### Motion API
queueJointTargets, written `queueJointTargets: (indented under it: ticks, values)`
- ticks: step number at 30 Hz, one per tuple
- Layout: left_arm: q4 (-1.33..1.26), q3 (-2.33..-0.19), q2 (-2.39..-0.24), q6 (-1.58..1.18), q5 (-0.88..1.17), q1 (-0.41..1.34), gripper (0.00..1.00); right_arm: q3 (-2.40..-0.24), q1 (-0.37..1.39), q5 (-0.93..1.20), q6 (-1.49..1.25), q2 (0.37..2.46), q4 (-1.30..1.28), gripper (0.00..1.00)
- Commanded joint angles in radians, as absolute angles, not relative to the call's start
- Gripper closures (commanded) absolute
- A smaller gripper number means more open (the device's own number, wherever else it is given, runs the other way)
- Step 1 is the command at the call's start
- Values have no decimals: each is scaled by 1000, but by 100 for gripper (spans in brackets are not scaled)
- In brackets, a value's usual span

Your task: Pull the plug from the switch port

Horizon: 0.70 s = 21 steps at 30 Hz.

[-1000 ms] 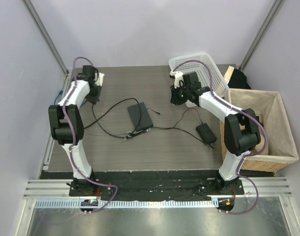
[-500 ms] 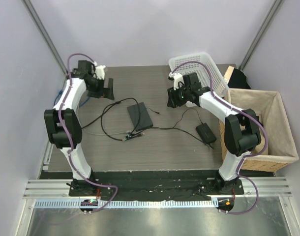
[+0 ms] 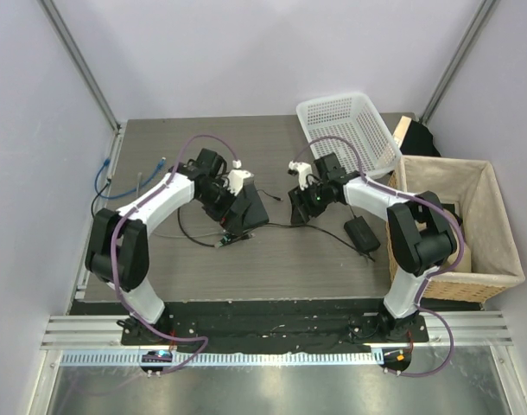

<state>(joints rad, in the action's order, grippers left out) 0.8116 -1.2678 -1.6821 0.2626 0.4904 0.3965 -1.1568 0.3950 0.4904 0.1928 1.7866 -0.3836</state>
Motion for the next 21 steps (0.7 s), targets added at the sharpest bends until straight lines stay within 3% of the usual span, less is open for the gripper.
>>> queueJointTargets:
  ticks: [1, 9, 15, 21]
  values:
    - [761, -1252, -1712, 285, 333, 420, 0, -1115, 410, 500, 222, 1736, -376, 42]
    - [778, -1181, -1660, 296, 245, 408, 0, -1063, 414, 390, 212, 1706, -350, 41]
    - [885, -1028, -1545, 284, 241, 279, 19, -1014, 414, 388, 204, 1646, -364, 41]
    - [950, -822, -1244, 469, 164, 156, 14, -989, 414, 393, 203, 1591, -382, 41]
